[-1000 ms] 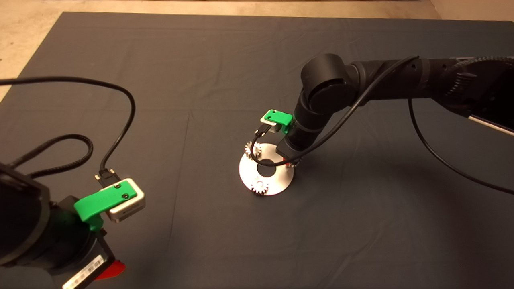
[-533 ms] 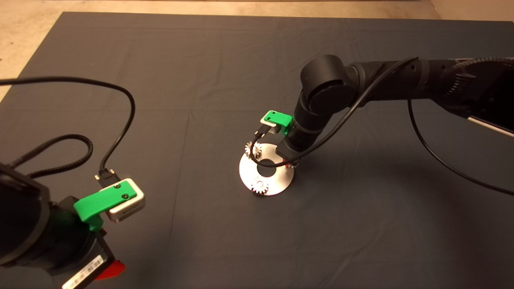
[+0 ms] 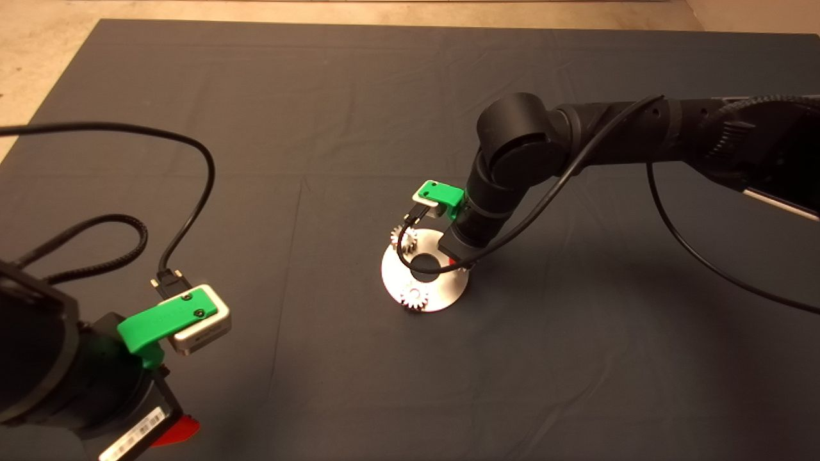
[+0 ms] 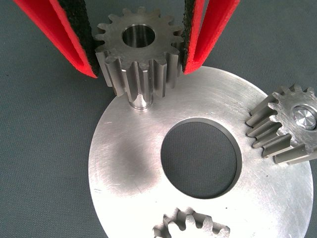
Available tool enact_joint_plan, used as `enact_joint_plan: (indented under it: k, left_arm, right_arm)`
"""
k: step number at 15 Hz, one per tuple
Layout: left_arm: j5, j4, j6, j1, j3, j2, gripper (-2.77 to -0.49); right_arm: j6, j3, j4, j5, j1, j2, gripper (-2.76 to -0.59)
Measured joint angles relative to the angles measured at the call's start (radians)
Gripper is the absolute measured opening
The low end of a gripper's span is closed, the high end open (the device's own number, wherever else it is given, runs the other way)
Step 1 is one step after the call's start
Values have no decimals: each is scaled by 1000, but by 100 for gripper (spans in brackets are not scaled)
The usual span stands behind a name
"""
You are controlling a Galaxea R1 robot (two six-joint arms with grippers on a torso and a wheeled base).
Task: Install three planetary gears onto the carrier pins
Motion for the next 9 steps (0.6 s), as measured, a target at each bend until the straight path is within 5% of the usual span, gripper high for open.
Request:
enact_joint_plan:
  k: [9]
  left_arm:
    - [0, 0, 0, 0, 0, 0, -166]
  right_arm:
    - [-1, -7, -9, -4, 0, 7, -231]
